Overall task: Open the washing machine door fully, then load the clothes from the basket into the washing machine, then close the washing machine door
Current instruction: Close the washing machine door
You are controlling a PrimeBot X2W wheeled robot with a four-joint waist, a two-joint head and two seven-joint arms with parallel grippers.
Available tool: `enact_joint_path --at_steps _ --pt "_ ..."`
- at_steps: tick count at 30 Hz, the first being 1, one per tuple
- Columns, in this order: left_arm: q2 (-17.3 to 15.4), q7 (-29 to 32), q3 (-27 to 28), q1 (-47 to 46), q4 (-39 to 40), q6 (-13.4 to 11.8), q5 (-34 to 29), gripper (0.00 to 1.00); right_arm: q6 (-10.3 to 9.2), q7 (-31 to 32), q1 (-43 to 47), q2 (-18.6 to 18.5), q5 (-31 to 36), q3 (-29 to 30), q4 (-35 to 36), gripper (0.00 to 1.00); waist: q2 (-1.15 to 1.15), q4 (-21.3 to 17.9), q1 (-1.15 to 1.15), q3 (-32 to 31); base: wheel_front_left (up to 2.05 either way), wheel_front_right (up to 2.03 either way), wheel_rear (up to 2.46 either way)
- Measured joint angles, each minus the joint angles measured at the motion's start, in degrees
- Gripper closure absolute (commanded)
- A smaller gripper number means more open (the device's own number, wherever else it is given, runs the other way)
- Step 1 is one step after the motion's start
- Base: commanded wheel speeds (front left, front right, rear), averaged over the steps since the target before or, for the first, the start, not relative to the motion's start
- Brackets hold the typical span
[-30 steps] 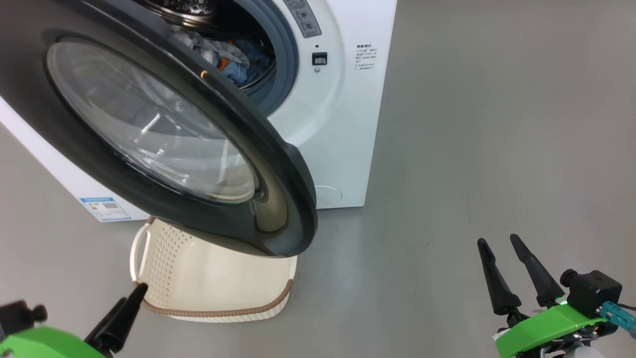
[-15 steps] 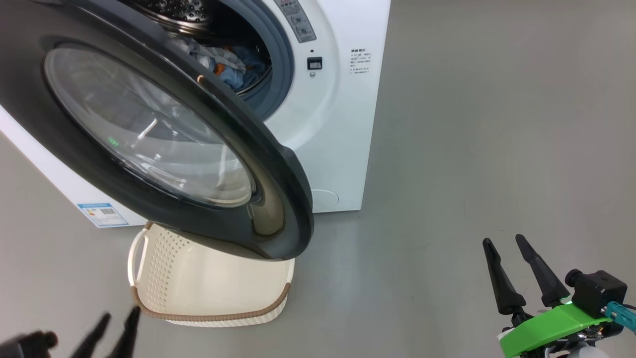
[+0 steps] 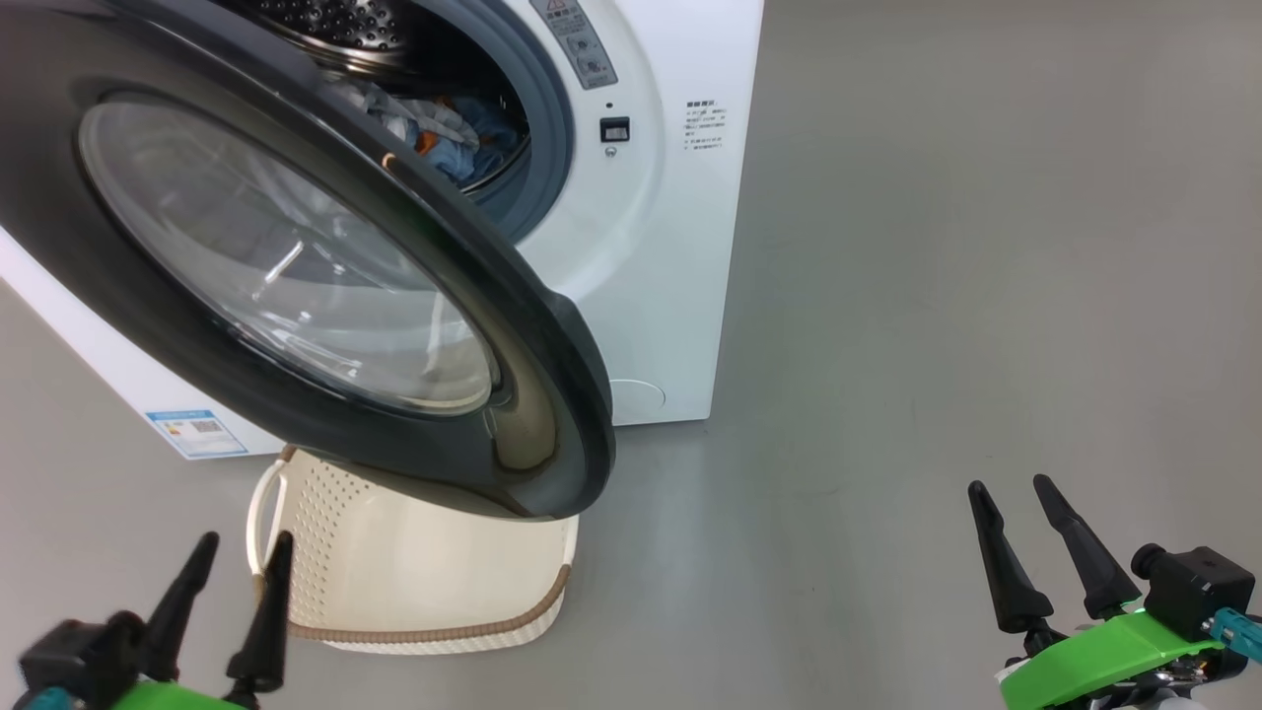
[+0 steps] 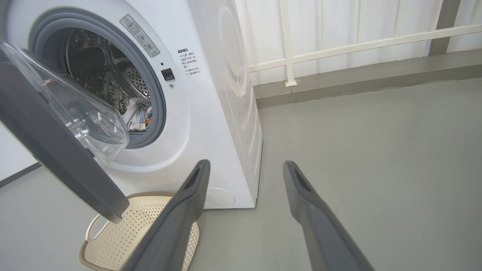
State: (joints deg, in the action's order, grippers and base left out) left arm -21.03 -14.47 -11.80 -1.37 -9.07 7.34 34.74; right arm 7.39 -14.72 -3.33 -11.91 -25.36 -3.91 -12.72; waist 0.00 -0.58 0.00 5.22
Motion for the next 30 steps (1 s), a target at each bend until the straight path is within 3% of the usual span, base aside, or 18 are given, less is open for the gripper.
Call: enact_joint_path --at_steps 10,28,29,30 --pt "3.8 -0.1 3.0 3.3 0.1 0.1 -7.3 0.00 0.00 0.0 0.0 0.1 0.0 0.1 0.0 0.00 0.00 -0.2 0.00 -0.7 0.00 0.00 0.00" --pt "5.7 -0.1 4.6 3.8 -1.2 0.1 -7.4 0.00 0.00 0.0 0.2 0.5 0.0 0.0 0.0 0.00 0.00 0.0 0.00 -0.2 0.00 0.00 0.00" --pt "5.8 -0.1 4.6 3.8 -1.2 0.1 -7.4 0.00 0.00 0.0 0.1 0.7 0.0 -0.1 0.0 0.23 0.00 0.0 0.00 -0.3 0.00 0.00 0.00" --pt "5.9 -0.1 4.7 3.8 -1.2 0.1 -7.4 0.00 0.01 0.0 0.1 0.9 0.0 -0.4 0.0 0.58 0.00 0.0 0.00 -0.4 0.00 0.00 0.00"
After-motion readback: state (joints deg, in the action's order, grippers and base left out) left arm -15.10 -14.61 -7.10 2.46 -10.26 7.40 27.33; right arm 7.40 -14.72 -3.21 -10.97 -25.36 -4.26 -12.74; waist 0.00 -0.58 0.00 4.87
